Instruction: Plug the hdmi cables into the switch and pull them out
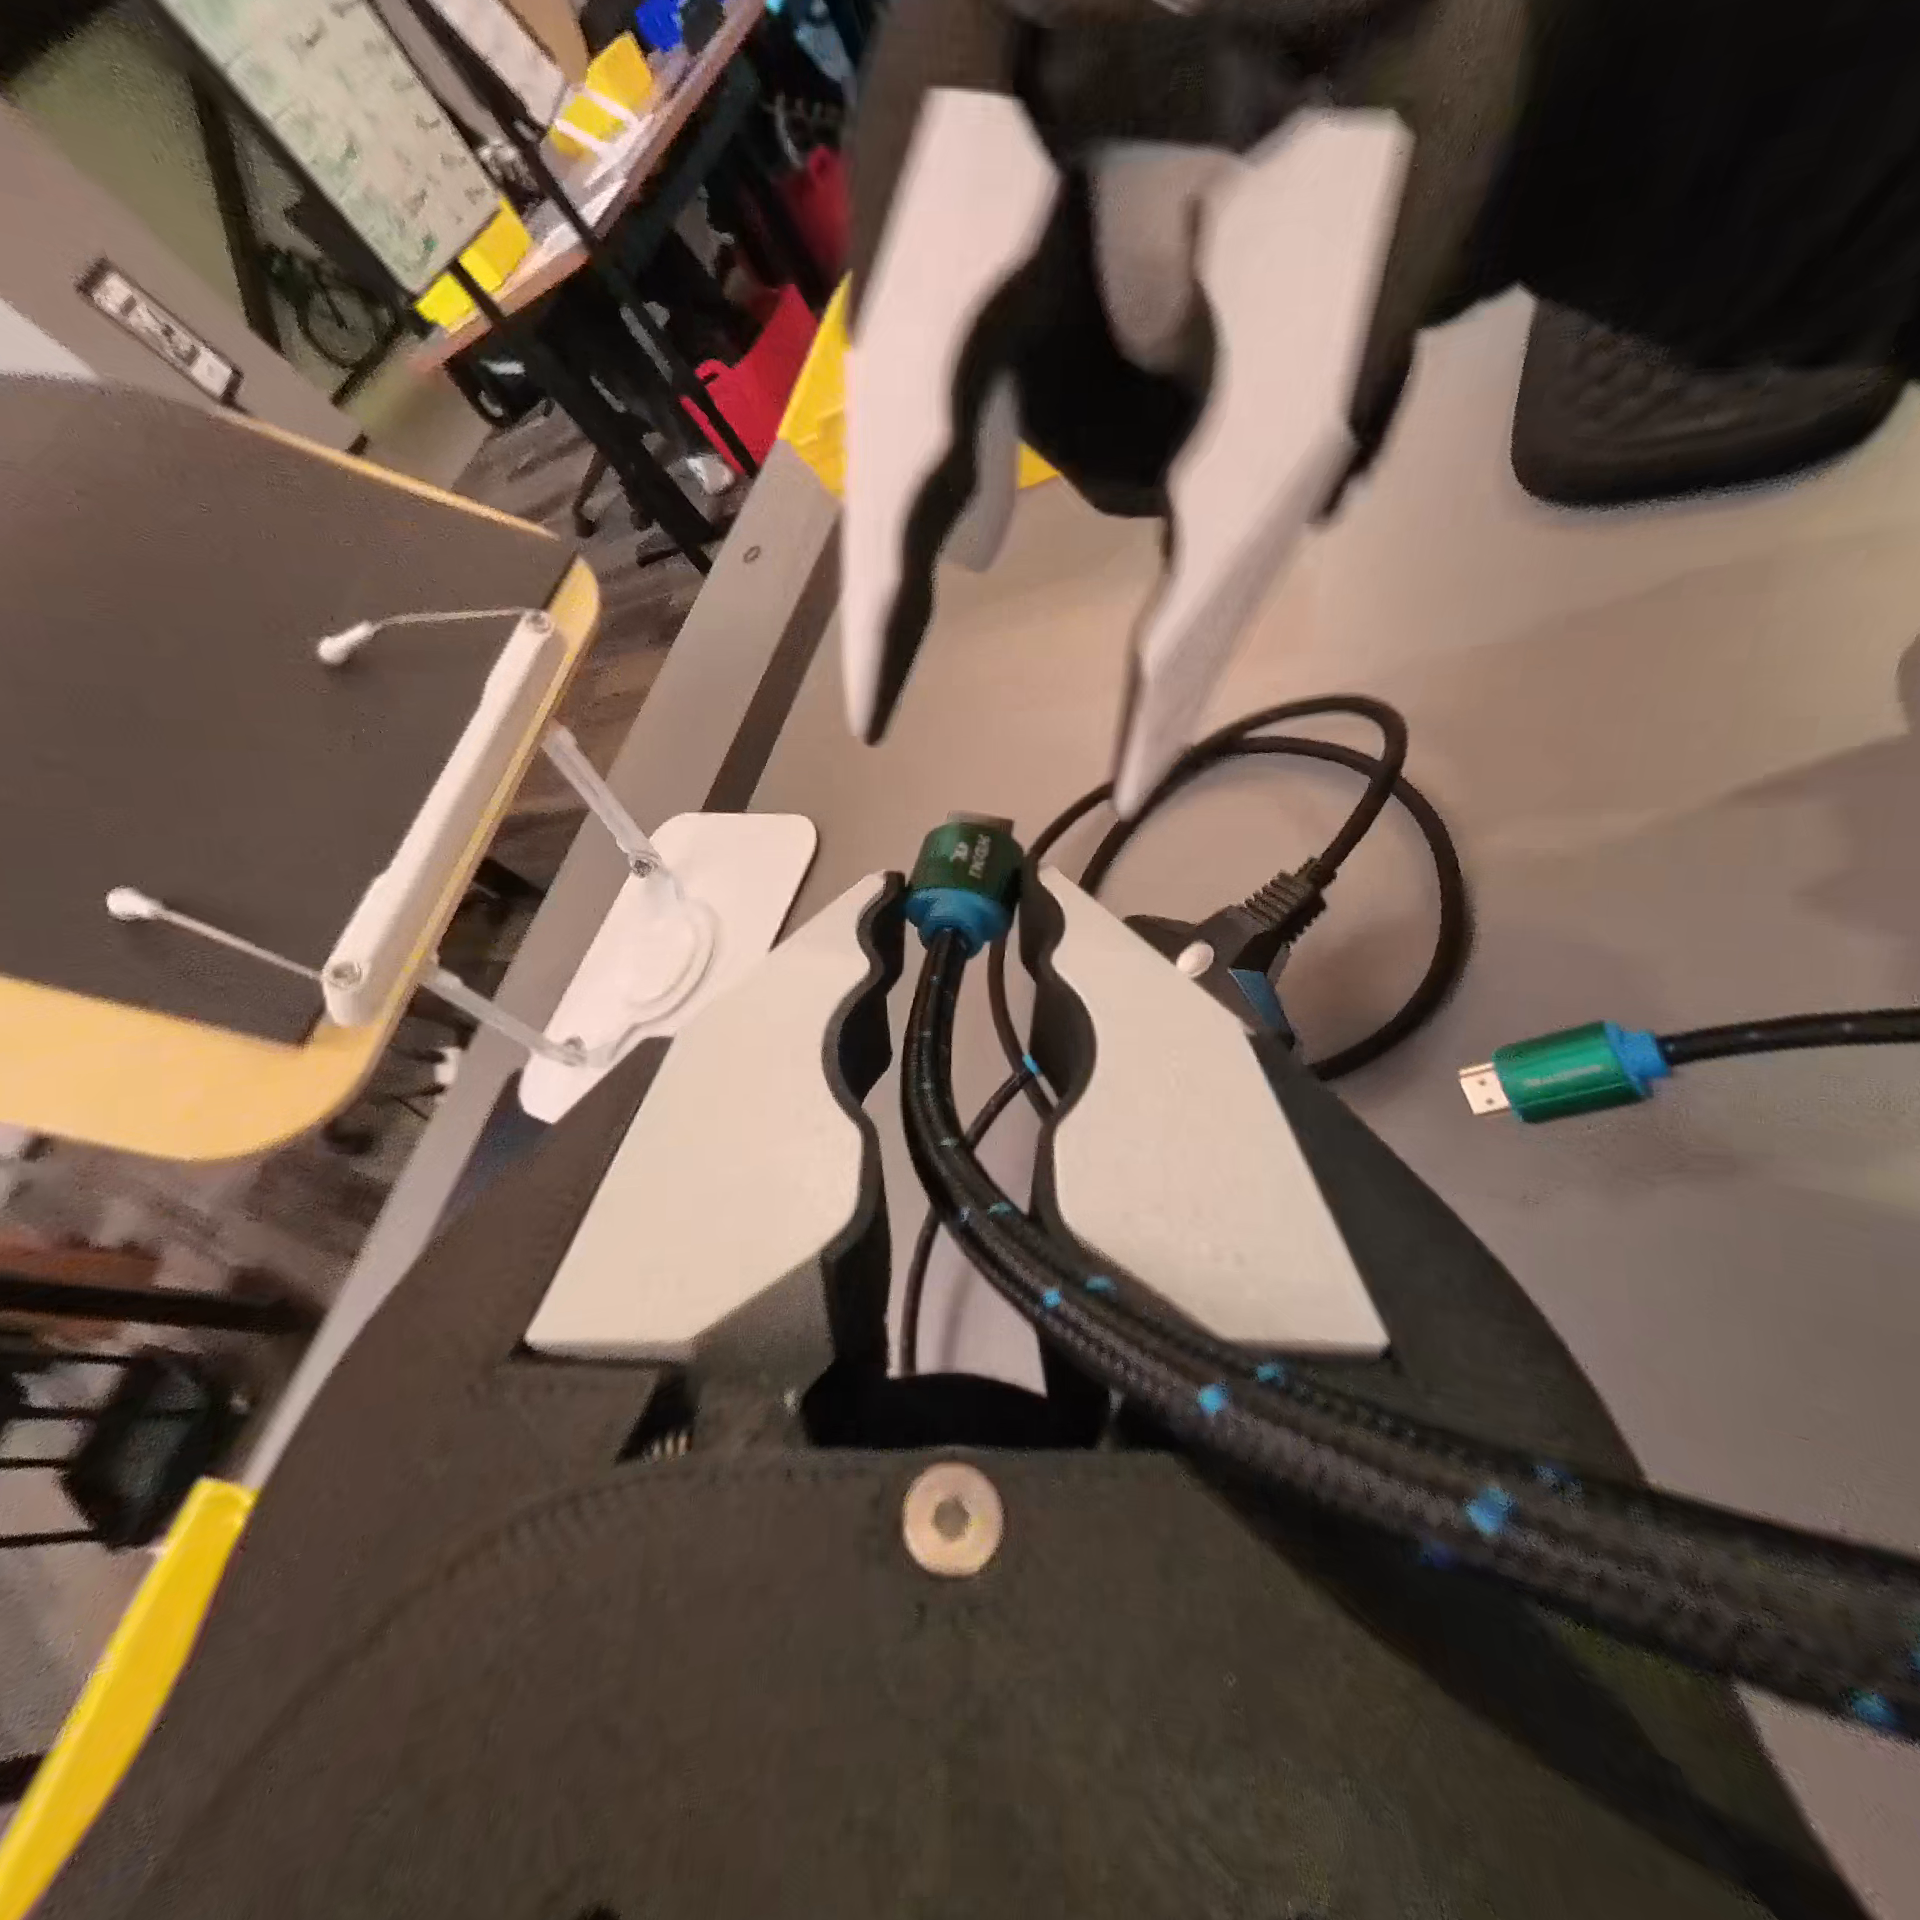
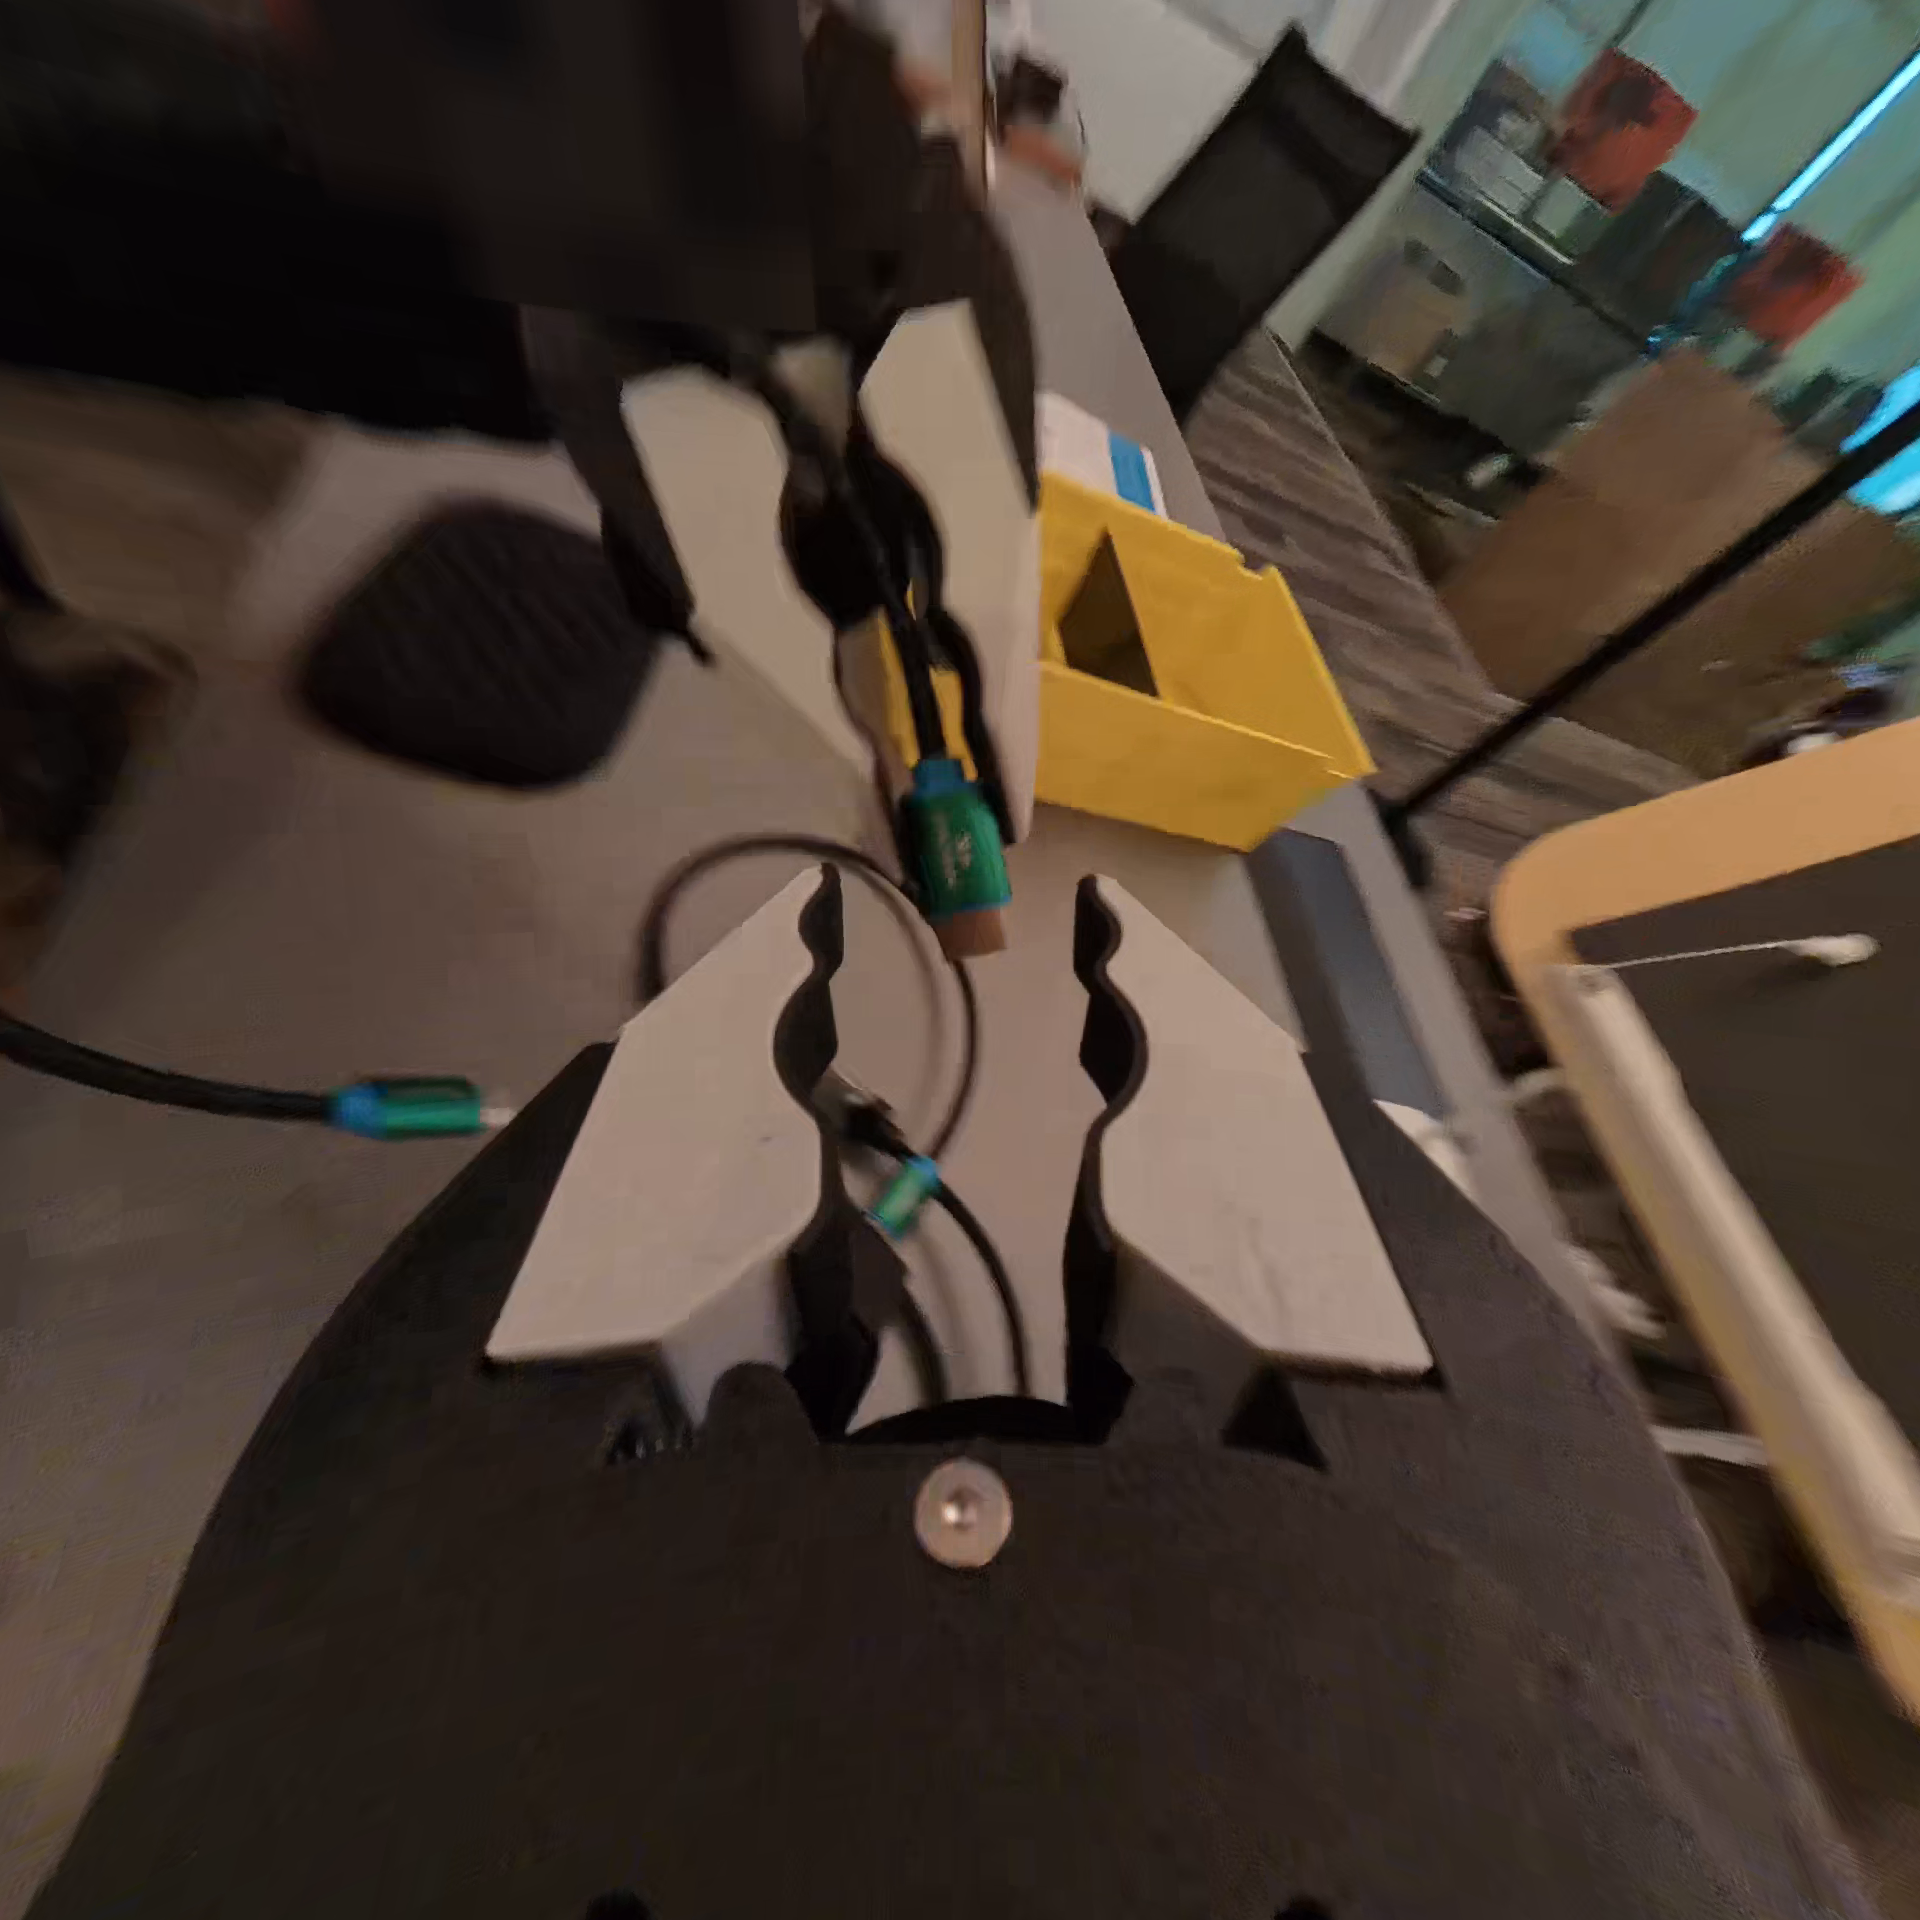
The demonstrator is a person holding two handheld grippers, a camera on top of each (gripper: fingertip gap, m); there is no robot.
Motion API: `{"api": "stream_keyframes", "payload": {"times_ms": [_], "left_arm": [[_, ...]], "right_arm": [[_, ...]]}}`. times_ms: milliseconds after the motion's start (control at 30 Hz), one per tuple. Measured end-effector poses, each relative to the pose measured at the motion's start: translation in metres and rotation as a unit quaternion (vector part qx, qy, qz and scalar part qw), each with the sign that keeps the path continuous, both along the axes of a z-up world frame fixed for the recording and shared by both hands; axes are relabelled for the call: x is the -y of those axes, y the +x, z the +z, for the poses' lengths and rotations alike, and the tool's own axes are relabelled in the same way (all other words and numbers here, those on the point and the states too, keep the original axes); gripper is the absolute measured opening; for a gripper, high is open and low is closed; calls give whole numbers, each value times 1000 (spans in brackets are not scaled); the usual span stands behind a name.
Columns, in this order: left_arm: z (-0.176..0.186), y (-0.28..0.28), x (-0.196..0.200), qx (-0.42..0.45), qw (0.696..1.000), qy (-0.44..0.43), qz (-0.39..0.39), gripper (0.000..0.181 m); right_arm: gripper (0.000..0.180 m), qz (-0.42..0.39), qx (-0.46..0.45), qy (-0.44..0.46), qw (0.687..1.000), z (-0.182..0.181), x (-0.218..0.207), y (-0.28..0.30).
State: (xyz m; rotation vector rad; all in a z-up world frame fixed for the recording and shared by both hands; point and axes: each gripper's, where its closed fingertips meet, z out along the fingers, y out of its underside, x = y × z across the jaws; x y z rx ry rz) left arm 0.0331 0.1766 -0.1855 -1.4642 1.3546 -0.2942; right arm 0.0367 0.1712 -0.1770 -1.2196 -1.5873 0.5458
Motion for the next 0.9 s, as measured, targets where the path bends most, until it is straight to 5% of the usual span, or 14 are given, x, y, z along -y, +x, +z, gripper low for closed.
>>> {"api": "stream_keyframes", "payload": {"times_ms": [233,400,533,900], "left_arm": [[4,-13,-11,77,990,-113,36,20],[7,-12,-12,104,982,-153,46,19],[12,-13,-11,152,966,-203,39,21],[31,-9,-16,249,943,-217,35,20]], "right_arm": [[42,-97,81,227,966,-10,-29,-22],[29,-120,73,306,942,-1,-30,-32],[12,-129,63,325,935,0,-30,-34],[10,-200,5,292,935,18,-39,-30]]}}
